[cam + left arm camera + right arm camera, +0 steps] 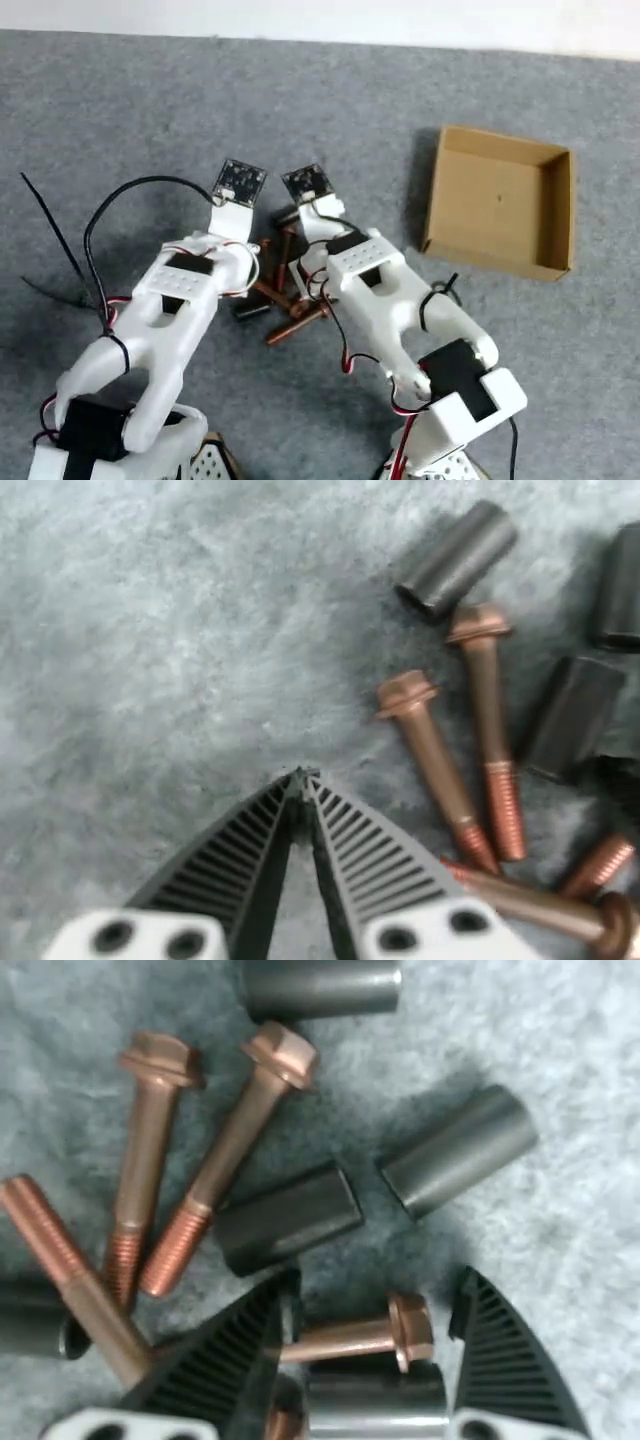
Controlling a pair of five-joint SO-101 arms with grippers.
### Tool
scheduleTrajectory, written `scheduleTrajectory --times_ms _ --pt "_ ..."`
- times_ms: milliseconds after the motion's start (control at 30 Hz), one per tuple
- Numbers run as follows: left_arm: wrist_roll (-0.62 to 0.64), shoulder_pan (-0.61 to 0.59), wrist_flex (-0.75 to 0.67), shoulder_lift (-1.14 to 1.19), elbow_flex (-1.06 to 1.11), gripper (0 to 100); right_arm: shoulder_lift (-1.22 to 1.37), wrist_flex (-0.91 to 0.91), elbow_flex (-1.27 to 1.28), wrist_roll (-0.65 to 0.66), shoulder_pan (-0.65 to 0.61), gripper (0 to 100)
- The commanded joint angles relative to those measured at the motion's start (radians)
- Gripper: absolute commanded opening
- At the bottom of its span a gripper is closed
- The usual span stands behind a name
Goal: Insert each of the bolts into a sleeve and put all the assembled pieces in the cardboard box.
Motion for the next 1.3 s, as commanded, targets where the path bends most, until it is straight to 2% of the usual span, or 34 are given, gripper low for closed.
scheduleTrajectory --times_ms 0,100,133,500,767,900,967,1167,1267 --pt "0.003 0.019 -0.015 -0.004 -0.045 1 0.002 0.024 -0.004 -0.006 -0.002 12.2" --pt "0.003 0.019 -0.015 -0.004 -0.045 1 0.013 0.005 -0.001 -0.005 -0.004 0.6" --pt "0.003 0.019 -0.015 -0.004 -0.045 1 0.024 0.001 -0.001 -0.005 -0.004 0.2" --pt "0.003 0.019 -0.015 -0.005 -0.045 1 -0.062 -0.007 0.035 -0.005 0.001 0.5" --pt "0.003 0.019 -0.015 -0.005 -0.045 1 -0.354 -0.223 0.308 -0.002 -0.001 0.4" --pt "0.003 0.019 -0.015 -0.005 -0.045 1 -0.443 -0.263 0.403 0.000 -0.001 0.5" --pt "0.003 0.019 -0.015 -0.005 -0.045 1 -0.433 -0.263 0.420 0.002 0.001 2.8" --pt "0.003 0.019 -0.015 -0.005 -0.045 1 -0.355 -0.263 0.404 0.002 0.001 21.8" --pt "0.003 0.019 -0.015 -0.005 -0.045 1 -0.302 -0.262 0.371 0.002 0.001 22.4"
